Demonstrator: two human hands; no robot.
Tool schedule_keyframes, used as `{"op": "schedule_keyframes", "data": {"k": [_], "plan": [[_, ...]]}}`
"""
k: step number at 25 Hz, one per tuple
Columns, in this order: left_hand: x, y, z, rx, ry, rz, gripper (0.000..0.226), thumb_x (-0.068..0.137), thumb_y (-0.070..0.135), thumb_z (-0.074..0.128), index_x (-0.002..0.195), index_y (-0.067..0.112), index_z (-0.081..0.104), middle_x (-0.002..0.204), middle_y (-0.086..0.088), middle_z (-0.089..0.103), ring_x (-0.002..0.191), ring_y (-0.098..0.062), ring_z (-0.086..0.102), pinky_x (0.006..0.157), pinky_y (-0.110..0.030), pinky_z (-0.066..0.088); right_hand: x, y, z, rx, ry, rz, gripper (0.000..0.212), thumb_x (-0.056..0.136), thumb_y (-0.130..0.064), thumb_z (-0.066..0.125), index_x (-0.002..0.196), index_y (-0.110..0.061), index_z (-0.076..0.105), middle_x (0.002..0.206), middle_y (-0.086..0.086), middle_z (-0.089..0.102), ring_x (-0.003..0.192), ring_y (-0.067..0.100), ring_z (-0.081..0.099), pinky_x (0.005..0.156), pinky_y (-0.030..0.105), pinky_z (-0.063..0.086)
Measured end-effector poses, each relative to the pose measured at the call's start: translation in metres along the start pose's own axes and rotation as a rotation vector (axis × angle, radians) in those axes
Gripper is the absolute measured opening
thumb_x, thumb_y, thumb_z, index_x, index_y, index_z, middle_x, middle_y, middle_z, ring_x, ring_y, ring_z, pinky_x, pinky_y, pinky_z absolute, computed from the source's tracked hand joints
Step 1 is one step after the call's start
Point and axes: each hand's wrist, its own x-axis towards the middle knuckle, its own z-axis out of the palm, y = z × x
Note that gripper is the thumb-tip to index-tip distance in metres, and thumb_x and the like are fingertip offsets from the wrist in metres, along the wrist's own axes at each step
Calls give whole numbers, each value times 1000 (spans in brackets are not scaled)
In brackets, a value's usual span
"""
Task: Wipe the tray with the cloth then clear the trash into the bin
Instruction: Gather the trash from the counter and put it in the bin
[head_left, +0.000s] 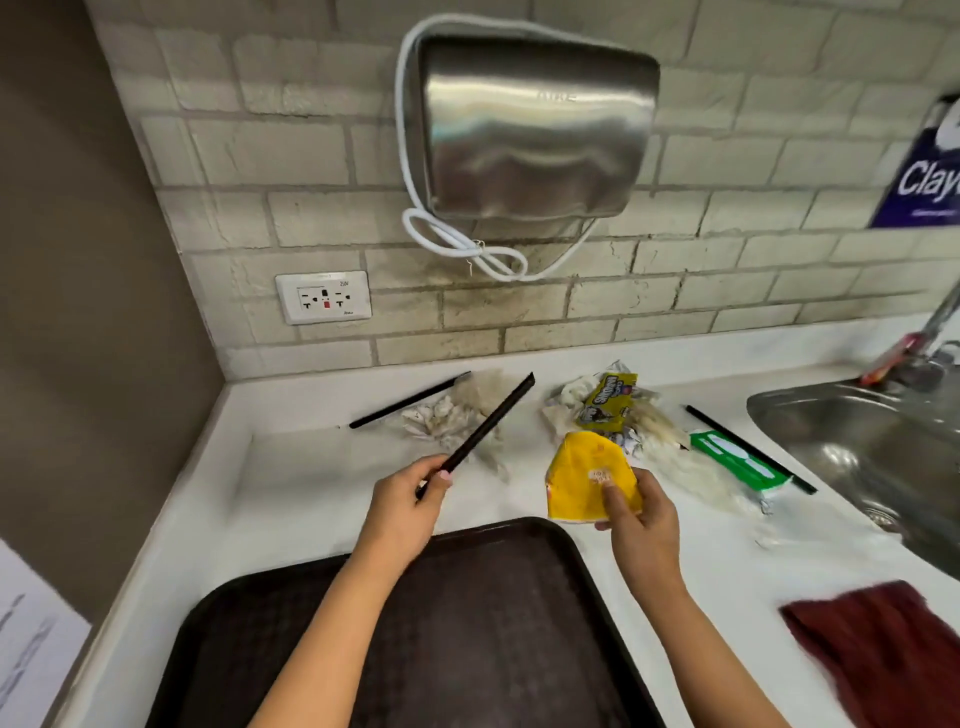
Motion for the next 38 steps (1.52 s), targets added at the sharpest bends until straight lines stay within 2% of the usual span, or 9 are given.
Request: {"op": "schedule_keyframes", "data": {"k": [8,13,18,21,24,28,33,35,38], "plan": [[-90,42,37,-23,-149,104,27,95,23,50,118,34,58,91,22,65,62,1,58,66,-13,49,-67,2,-113,59,281,57,27,72,-1,49,97,-9,48,86,0,52,73,27,54,43,17,49],[-146,59,63,85,-183,114,27,94,25,52,118,23,62,85,19,66,85,6,59,69,3,38,-78,-3,-187,92,342,139,25,74,-1,50,95,-16,50,85,-2,52,77,22,53,60,32,52],[-230,101,118,131,-159,277,32,93,18,52,124,21,58,99,4,68,83,-14,64,76,-25,49,-118,22,-271,68,330,145,31,82,9,43,103,-14,47,86,-4,51,84,24,54,61,25,51],[-301,109,162,130,-146,245,41,87,23,49,128,23,50,101,9,65,68,-14,60,70,-25,46,-152,55,-332,63,312,221,28,70,-3,48,88,-24,52,83,-6,53,80,16,52,68,31,44],[-378,89,200,147,-198,196,30,81,41,48,110,35,53,91,15,67,81,-10,63,69,-17,45,-185,80,-385,56,290,246,30,61,-7,43,80,-29,50,79,-6,52,69,1,52,62,21,43],[-457,48,232,336,-335,153,26,77,45,50,92,30,66,74,10,72,61,-5,65,57,-12,45,-245,120,-426,-2,286,305,25,63,-6,43,84,-17,51,78,-6,50,61,-11,52,54,4,40],[-492,12,267,449,-433,-6,21,86,37,54,99,27,67,91,14,70,78,-2,63,64,3,37,-310,196,-454,-181,259,489,32,65,-9,48,97,-10,53,84,-9,54,74,5,54,64,26,48],[-493,-2,287,480,-495,-39,22,92,28,50,112,24,59,104,8,68,87,-8,65,68,-6,42,-327,228,-459,-240,222,577,31,70,-1,55,100,-10,58,89,-2,59,81,20,57,71,37,51],[-484,-33,330,513,-565,-117,23,93,28,47,115,23,52,107,3,68,90,-14,66,71,-19,48,-350,286,-459,-305,144,664,41,76,18,54,96,-16,65,96,10,63,88,33,58,69,24,49]]}}
